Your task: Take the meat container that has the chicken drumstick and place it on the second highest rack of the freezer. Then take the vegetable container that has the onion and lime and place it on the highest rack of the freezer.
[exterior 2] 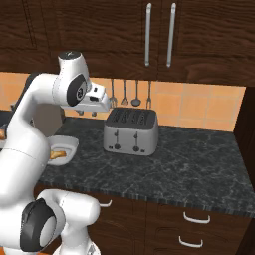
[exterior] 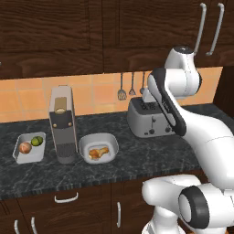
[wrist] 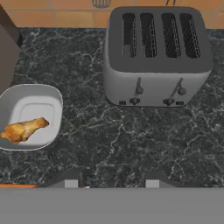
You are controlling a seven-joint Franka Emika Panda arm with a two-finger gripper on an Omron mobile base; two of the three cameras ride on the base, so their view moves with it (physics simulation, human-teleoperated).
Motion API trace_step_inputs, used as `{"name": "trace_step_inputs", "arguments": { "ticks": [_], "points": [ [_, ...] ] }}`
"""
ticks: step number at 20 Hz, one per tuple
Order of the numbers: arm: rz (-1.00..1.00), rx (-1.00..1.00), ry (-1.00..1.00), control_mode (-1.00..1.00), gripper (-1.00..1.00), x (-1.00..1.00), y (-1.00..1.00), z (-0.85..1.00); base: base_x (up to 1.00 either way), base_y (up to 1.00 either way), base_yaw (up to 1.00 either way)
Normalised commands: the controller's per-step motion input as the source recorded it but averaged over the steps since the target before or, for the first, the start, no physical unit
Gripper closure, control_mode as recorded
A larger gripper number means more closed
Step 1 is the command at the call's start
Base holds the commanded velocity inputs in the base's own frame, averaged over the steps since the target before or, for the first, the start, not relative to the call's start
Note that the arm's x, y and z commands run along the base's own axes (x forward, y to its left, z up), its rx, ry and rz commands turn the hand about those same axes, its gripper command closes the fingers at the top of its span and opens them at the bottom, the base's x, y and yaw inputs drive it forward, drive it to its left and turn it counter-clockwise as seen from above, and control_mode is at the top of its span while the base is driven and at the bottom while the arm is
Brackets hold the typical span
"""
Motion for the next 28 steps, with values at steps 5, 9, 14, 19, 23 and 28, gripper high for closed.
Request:
{"name": "trace_step_inputs", "arguments": {
  "ticks": [5, 9, 14, 19, 23, 28],
  "points": [
    [-0.03, 0.00, -0.01, -1.00, -1.00, -0.01, 0.17, -0.11, 0.00, 0.00, 0.00],
    [-0.01, -0.07, 0.00, -1.00, -1.00, -0.26, 0.70, -0.43, 0.00, 0.00, 0.00],
    [-0.02, -0.04, 0.01, -1.00, -1.00, -0.51, 0.64, -0.47, 0.00, 0.00, 0.00],
    [0.10, 0.08, 0.06, -1.00, -1.00, -0.25, 0.46, -0.33, 0.00, 0.00, 0.00],
    [0.27, 0.11, 0.05, -1.00, -1.00, 0.00, 0.55, -0.41, 0.00, 0.00, 0.00],
    [0.44, -0.02, 0.14, -1.00, -1.00, 0.00, 0.50, -0.45, 0.00, 0.00, 0.00]
  ]
}}
